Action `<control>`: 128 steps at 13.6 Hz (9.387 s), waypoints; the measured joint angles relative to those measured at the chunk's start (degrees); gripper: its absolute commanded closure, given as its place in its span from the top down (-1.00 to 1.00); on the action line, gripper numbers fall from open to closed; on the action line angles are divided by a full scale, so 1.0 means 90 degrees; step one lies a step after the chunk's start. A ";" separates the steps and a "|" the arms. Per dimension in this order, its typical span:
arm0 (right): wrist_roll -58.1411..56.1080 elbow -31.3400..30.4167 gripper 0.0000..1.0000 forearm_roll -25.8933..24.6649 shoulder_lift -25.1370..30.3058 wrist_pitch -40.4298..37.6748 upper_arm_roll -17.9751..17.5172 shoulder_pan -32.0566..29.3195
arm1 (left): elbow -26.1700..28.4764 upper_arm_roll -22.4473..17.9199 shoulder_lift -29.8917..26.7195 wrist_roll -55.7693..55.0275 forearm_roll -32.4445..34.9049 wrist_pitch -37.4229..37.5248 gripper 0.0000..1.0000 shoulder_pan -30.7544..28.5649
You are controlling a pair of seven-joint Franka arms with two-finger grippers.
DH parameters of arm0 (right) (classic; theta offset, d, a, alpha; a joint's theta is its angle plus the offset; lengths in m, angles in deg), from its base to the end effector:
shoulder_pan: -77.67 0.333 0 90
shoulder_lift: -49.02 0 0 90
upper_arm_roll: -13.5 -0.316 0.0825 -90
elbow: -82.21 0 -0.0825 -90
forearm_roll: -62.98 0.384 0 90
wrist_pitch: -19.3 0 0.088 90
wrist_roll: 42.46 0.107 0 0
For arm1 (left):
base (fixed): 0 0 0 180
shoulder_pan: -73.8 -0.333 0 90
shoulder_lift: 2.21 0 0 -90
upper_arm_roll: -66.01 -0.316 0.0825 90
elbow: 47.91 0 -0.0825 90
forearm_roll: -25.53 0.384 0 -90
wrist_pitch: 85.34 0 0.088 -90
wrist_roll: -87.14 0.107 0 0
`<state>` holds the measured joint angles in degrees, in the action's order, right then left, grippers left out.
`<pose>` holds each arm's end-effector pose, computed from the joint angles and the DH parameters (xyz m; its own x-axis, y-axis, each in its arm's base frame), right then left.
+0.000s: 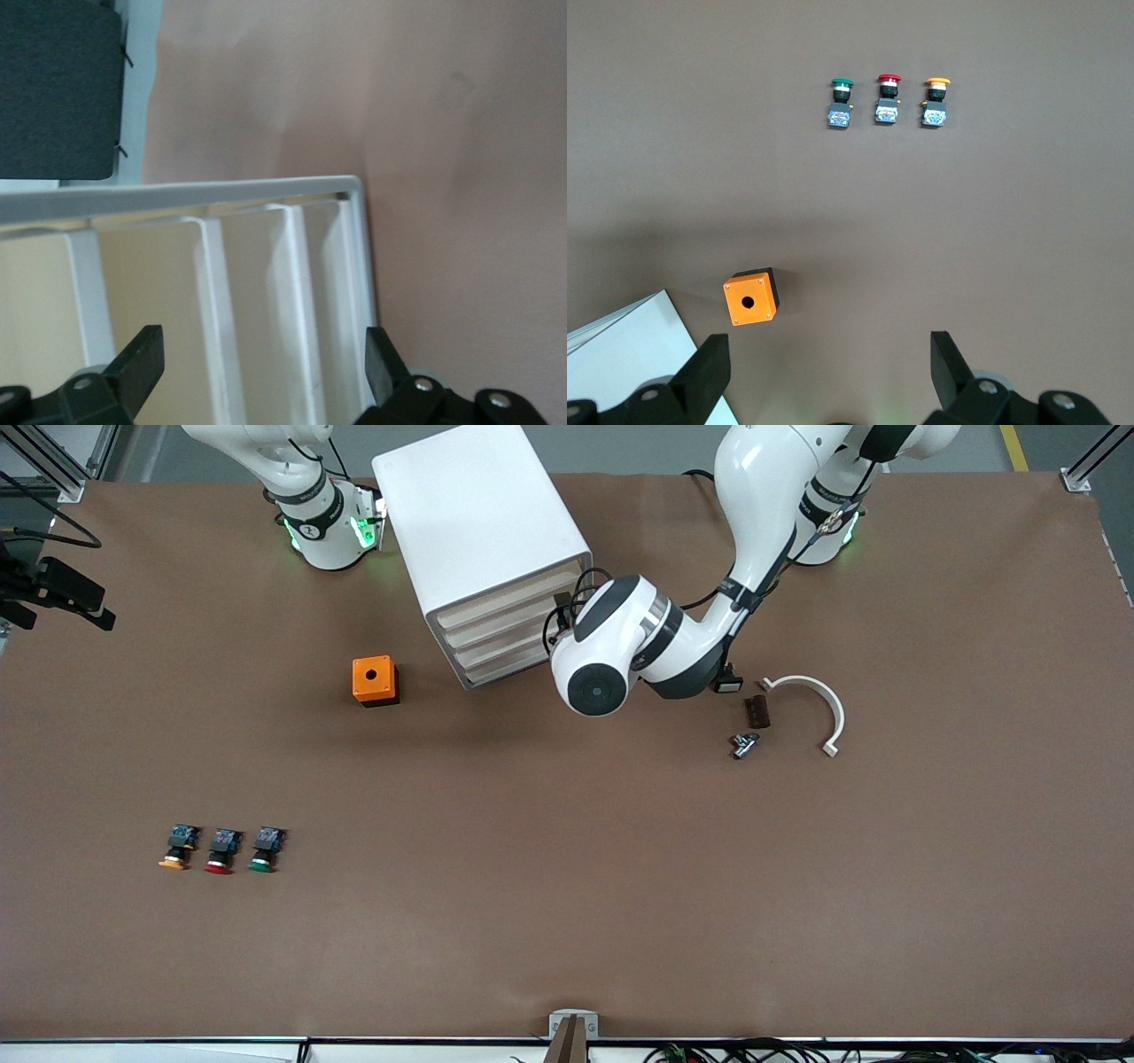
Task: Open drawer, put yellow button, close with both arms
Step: 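Reach the left gripper to the cabinet drawer front and grip it, then pull the drawer open with the left gripper, then move the right gripper over the yellow button while the left gripper withdraws, then grasp the yellow button with the right gripper and lift it, then carry the yellow button with the right gripper into the open drawer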
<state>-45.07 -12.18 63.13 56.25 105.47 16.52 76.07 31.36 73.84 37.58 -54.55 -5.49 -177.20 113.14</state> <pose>0.5059 -0.0425 0.6497 0.9993 -0.0344 -0.0170 -0.0345 -0.9994 -0.0100 0.4357 -0.5228 0.2942 -0.2261 0.9735 0.0332 0.6950 0.1851 -0.6948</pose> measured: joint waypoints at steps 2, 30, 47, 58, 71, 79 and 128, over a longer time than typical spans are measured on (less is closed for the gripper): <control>0.0000 0.0000 1.00 0.0000 0.0000 -0.0001 0.0000 0.0000 | -0.0005 -0.0014 0.0005 -0.0009 -0.0306 0.0076 1.00 -0.0008; 0.0000 0.0000 1.00 0.0000 0.0000 -0.0038 0.0020 -0.0002 | -0.0115 -0.0060 0.0500 -0.0491 -0.2538 0.0118 0.33 -0.0091; 0.0000 0.0017 1.00 0.0000 -0.0012 -0.0007 0.0033 -0.0004 | -0.0493 -0.0255 0.0455 0.0039 -0.2593 0.0132 -0.98 -0.1116; -0.0001 0.0238 1.00 -0.0526 -0.1081 0.0711 0.0033 0.0001 | -0.0792 -0.0737 0.0455 0.0936 -0.2595 -0.0179 0.99 -0.1479; 0.0038 -0.0225 1.00 -0.0202 -0.3713 0.4151 0.0135 -0.0869 | -0.1136 -0.2737 -0.0322 0.4439 -0.2570 -0.0216 0.99 -0.2050; -0.0174 -0.0005 1.00 0.0342 -0.4966 0.5306 0.0134 -0.0900 | -0.1110 -0.3320 -0.0488 0.6387 -0.0686 -0.0147 0.99 -0.2269; 0.7702 0.0242 -0.99 0.1033 -0.1095 0.0360 -0.0098 0.2769 | 0.1950 -0.2493 -0.4143 1.3766 0.3433 -0.0387 0.99 -0.1708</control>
<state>24.24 -10.00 72.43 46.39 108.70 15.65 100.99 48.92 51.41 0.29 69.34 25.40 -180.68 97.77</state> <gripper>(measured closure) 0.595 0.000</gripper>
